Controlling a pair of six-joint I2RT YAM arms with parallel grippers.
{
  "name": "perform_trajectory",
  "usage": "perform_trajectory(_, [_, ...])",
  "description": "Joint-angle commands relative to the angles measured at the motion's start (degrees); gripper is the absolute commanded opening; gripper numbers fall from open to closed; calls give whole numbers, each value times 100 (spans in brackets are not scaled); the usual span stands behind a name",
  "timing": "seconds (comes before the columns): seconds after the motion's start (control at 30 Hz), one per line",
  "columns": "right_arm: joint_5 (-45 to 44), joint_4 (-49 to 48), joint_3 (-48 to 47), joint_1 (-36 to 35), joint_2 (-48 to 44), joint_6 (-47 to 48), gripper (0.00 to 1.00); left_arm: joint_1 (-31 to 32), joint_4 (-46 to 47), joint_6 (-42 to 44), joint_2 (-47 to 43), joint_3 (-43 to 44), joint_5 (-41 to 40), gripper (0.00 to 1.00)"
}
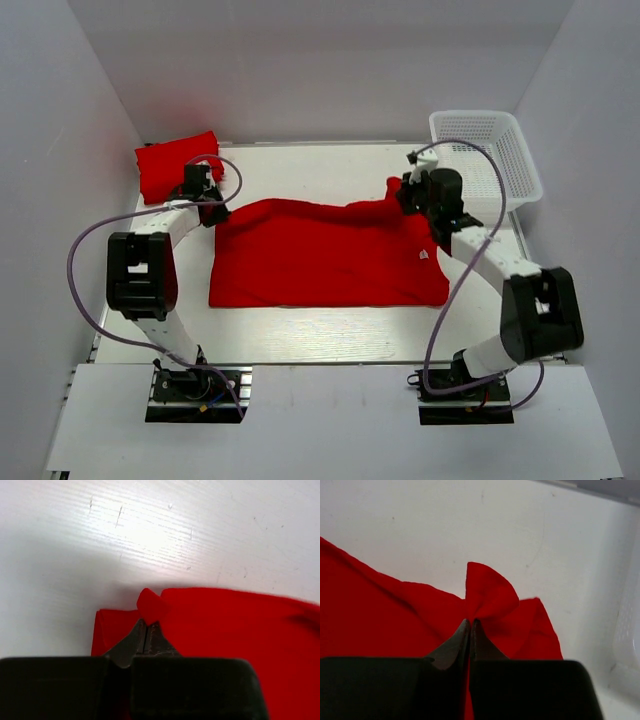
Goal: Fold and stack the t-shirts
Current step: Fold the other side of the tshirt into a rectangle
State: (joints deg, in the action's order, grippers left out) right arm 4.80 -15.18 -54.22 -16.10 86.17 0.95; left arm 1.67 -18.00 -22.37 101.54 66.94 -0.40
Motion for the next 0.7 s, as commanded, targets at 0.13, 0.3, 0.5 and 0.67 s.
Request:
perform_trajectory(0.13, [-453,164,886,10,-1216,-297,0,17,139,-145,-801,-584,-495,0])
perform_trajectory(0.3, [-419,532,1334,19,-1892,-350,0,17,191,-356,-1092,-796,-899,0])
perform_trajectory(0.5, [-243,1025,1555,-7,-2368,-385,0,-53,87,-356,-1092,-620,-1067,0])
perform_trajectory(0.67, [-49,1359,1695,1,-2605,-394,0,0,86,-356,-1039,-480,-1120,0])
